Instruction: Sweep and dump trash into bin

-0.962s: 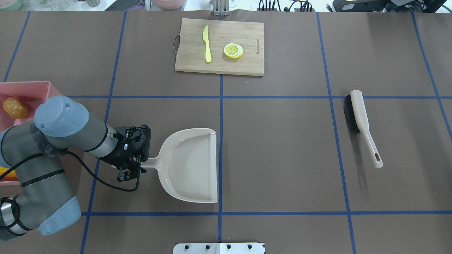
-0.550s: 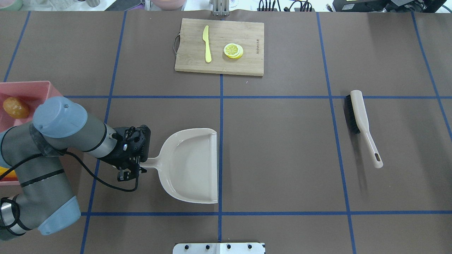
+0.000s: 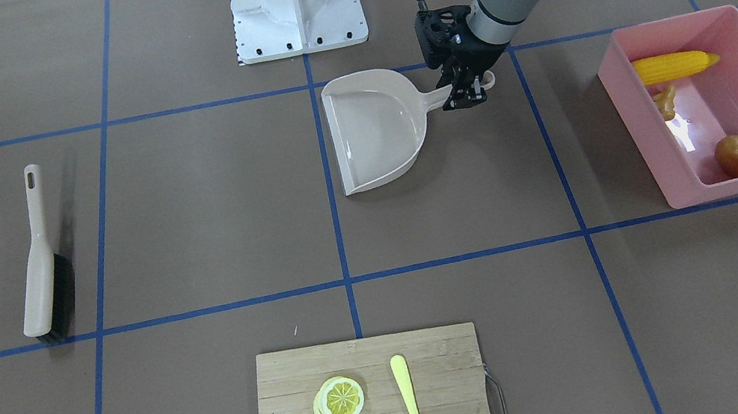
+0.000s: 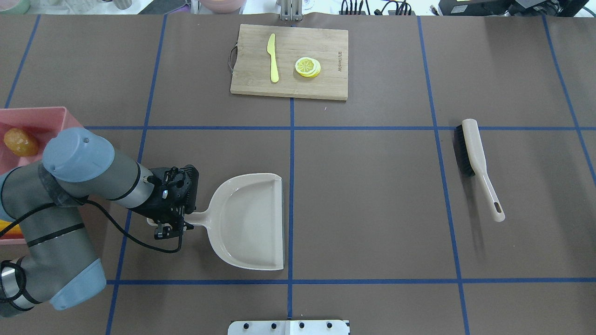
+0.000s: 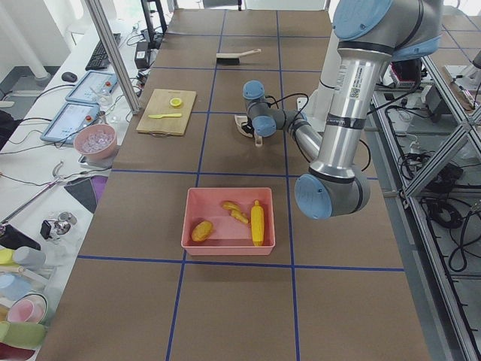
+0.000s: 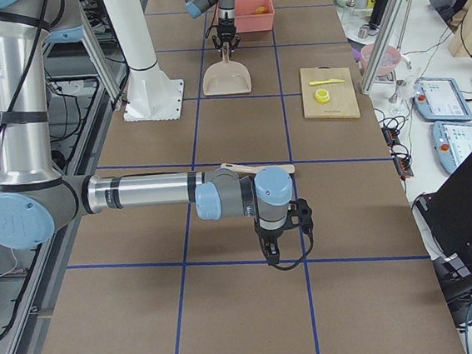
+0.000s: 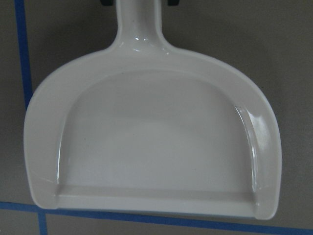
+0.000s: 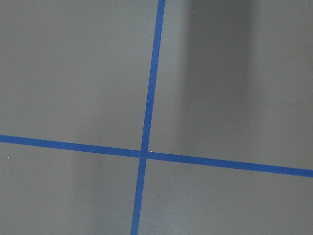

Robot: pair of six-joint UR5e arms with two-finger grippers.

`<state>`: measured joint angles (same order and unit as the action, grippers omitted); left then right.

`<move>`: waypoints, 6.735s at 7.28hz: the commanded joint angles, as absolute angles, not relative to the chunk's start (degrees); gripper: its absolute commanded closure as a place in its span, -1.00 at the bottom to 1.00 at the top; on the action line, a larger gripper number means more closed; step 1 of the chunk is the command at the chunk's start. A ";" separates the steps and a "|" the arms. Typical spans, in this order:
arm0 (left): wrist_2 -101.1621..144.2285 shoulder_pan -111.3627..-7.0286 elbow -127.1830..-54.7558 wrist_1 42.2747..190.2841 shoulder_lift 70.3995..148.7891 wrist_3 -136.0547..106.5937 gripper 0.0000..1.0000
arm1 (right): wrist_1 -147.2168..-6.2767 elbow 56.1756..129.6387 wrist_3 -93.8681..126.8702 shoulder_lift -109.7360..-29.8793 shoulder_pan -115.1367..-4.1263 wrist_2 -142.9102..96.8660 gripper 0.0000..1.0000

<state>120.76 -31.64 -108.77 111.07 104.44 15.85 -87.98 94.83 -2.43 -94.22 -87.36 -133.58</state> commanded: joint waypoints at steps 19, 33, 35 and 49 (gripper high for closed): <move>129.00 -76.17 -108.98 92.89 91.47 -18.20 -0.97 | -87.89 95.27 -2.37 -94.13 -87.36 -133.42 -1.00; 135.97 -88.86 -106.70 93.08 78.13 -16.26 -0.97 | -87.89 95.36 -2.11 -94.13 -87.36 -133.51 -1.00; 135.97 -88.86 -106.79 93.08 78.13 -16.26 -0.97 | -87.89 95.36 -2.20 -94.13 -87.36 -133.51 -1.00; 135.88 -88.86 -106.78 92.64 77.96 -13.27 -0.97 | -87.89 94.83 3.16 -93.25 -87.28 -130.08 -1.00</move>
<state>135.88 -88.86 -106.58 92.67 77.96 -13.28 -87.86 94.71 2.96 -93.18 -87.28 -130.45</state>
